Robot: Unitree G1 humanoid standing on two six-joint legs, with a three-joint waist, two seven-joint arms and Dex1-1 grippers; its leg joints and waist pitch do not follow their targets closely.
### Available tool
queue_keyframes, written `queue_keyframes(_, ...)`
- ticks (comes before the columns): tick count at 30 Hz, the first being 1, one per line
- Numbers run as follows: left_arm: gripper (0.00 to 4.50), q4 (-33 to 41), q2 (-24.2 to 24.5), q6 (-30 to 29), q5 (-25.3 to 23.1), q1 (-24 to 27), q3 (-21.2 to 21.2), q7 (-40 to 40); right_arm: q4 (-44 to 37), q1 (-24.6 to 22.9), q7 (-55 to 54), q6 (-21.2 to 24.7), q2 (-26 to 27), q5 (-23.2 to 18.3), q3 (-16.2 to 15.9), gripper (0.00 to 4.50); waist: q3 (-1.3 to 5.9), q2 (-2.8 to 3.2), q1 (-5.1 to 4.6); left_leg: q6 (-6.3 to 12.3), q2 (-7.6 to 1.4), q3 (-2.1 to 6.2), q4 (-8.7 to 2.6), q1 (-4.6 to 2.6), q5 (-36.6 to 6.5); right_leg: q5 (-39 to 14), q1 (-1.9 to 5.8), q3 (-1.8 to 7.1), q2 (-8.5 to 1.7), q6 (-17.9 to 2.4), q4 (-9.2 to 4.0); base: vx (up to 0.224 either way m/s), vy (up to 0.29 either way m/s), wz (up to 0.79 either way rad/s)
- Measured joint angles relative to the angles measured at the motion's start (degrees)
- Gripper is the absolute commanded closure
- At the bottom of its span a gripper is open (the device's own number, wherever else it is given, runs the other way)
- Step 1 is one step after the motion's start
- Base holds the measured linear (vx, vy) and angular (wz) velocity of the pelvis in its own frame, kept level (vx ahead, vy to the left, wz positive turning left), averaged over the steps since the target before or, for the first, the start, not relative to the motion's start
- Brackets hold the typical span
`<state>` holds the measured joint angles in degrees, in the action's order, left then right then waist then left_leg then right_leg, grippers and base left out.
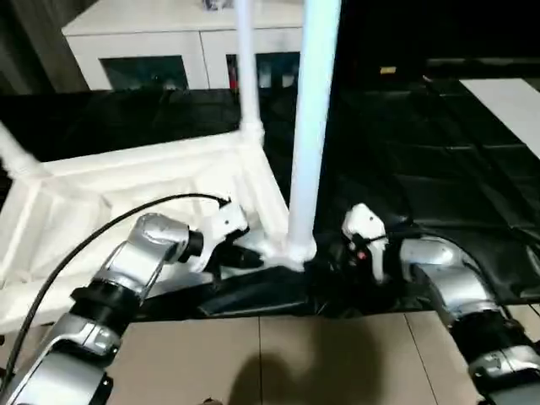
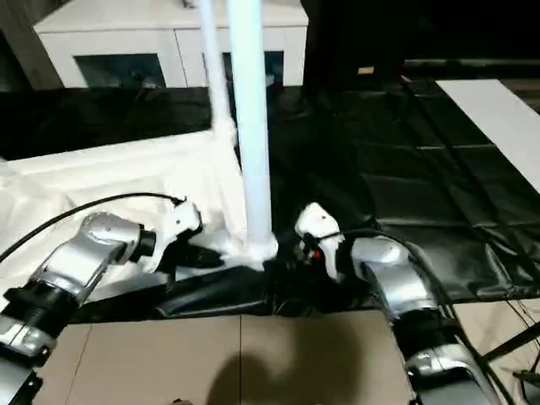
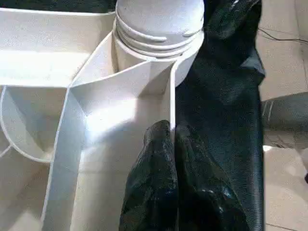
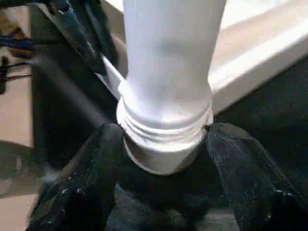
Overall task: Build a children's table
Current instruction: Rotate leg to tighten
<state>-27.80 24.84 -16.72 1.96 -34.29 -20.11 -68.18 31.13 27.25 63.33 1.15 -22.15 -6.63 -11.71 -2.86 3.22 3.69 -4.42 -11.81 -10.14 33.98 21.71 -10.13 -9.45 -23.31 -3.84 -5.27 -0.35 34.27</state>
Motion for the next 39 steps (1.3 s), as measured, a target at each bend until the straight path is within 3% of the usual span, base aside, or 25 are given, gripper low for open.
queue_keyframes(16, 4.5, 2.8, 1.2, -2.0, 0.0, 1.3, 0.0, -1.6, -1.0, -0.3, 3.3, 1.2, 0.7, -1.3, 0.1, 1.46, 0.0, -0.01, -0.17, -0.01, 0.0, 0.02, 0.0, -0.07, 0.0, 0.0, 0.0, 0.02, 0.0, 0.0, 0.13, 0.0, 0.0, 0.0)
queue_keyframes(39, 4.5, 4.4, 1.5, -2.9, -0.4, 2.2, 0.2, -1.5, 1.5, 0.3, 1.9, -1.3, 3.6, -0.1, 0.3, 1.46, 0.02, -0.02, -0.35, -0.01, 0.0, 0.02, 0.0, -0.16, 0.0, 0.0, 0.02, 0.02, 0.01, 0.0, 0.17, 0.0, 0.0, 0.0)
